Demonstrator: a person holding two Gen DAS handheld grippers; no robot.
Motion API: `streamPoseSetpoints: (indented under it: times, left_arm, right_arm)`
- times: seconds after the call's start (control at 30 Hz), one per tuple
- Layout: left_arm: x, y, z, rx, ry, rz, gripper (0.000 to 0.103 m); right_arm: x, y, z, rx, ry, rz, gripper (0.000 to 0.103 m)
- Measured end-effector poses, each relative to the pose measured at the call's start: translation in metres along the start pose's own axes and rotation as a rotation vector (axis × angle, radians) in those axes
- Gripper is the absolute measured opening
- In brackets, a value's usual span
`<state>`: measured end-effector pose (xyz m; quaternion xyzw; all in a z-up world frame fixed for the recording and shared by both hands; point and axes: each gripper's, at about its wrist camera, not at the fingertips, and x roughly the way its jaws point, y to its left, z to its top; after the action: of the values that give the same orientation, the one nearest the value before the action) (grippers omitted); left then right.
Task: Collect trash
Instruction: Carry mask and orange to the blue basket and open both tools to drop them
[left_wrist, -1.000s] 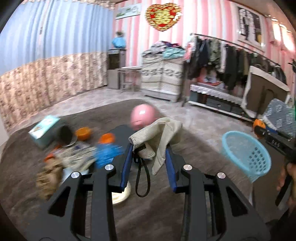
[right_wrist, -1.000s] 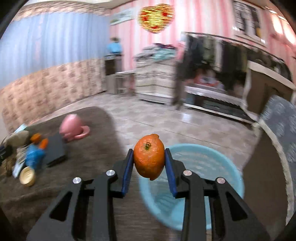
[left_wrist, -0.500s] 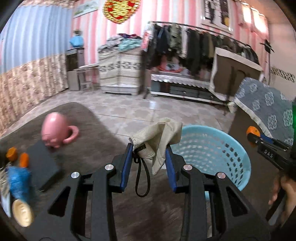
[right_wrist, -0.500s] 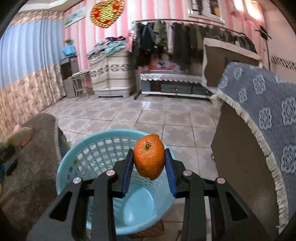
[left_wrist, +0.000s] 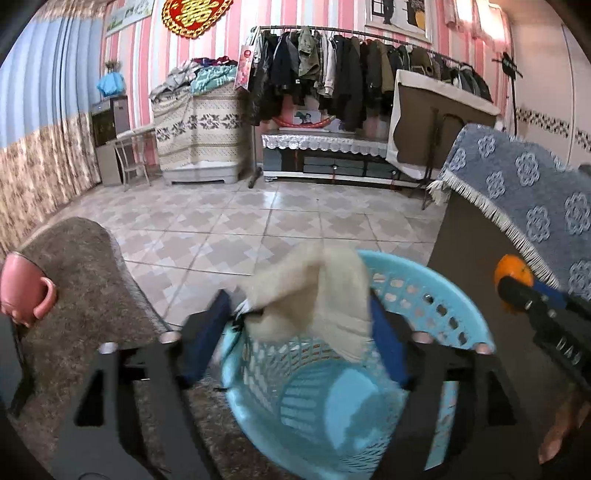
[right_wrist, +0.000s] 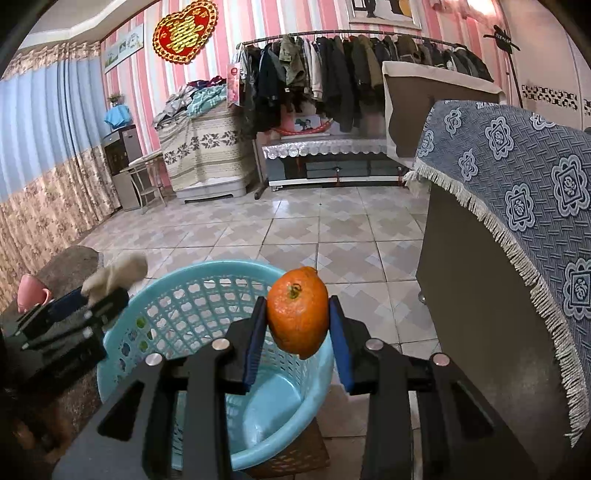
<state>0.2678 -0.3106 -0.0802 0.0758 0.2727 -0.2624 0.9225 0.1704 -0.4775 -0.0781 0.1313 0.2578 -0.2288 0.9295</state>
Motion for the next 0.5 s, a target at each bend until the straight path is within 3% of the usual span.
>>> streamPoseSetpoints:
  times: [0.17,0.33,0.5]
  left_arm:
    - [-0.011,0.026,-0.005,-0.019,0.013,0.064,0.087]
    - [-0.024,0.056,-0.005,-0.081,0.008,0.126,0.090]
    - [-0.026,0.075,-0.003,-0.151,0.011,0.135,0.094]
  right_arm:
    - [0.001,0.012,-0.003,-0.021,0.011,0.014,0.034]
    - [0.004,0.025,-0.007,-0.051,0.022,0.027,0.034]
    - [0.015,0.041,-0.010,-0.086,0.047,0.042,0.035]
